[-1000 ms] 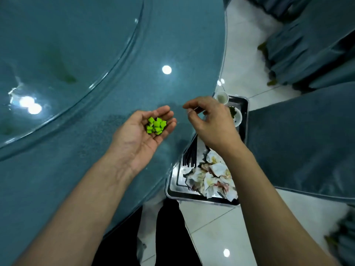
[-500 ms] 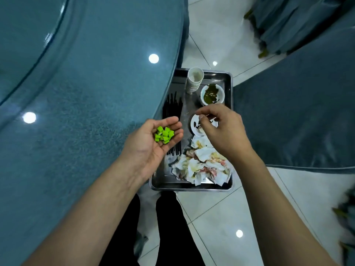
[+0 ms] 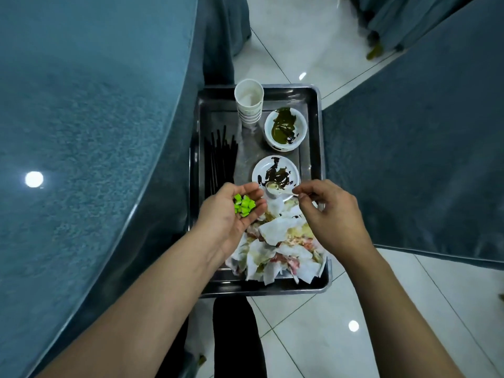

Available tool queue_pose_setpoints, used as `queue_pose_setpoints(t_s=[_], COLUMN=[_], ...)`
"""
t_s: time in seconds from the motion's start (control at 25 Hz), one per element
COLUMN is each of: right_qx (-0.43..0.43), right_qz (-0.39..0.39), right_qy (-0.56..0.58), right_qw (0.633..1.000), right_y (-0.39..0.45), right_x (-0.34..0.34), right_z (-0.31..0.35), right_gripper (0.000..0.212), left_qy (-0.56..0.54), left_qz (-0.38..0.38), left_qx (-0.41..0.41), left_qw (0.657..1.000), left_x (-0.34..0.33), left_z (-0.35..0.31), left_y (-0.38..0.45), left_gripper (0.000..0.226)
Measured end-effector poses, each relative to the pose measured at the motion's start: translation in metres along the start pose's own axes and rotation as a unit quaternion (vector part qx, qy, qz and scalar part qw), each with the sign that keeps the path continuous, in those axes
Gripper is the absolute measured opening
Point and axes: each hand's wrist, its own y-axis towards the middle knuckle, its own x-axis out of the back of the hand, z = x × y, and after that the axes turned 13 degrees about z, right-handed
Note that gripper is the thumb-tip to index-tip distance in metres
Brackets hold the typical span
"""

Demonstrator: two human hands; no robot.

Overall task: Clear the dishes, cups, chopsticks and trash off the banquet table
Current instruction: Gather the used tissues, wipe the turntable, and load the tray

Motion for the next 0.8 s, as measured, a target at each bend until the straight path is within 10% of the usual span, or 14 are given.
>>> queue_pose_setpoints(t_s=[0.8], right_qx=[-0.022], right_qz=[-0.01], right_qy=[0.037], right_qw=[0.999], right_y=[0.132], right_x=[0.005], right_z=[-0.082], right_gripper=[0.013], left_qy=[0.041], left_qz=[-0.012], left_qx=[-0.031], left_qw=[0.999], left_x=[-0.088], left_z=[-0.014], left_y=[0.206], left_gripper=[0.024])
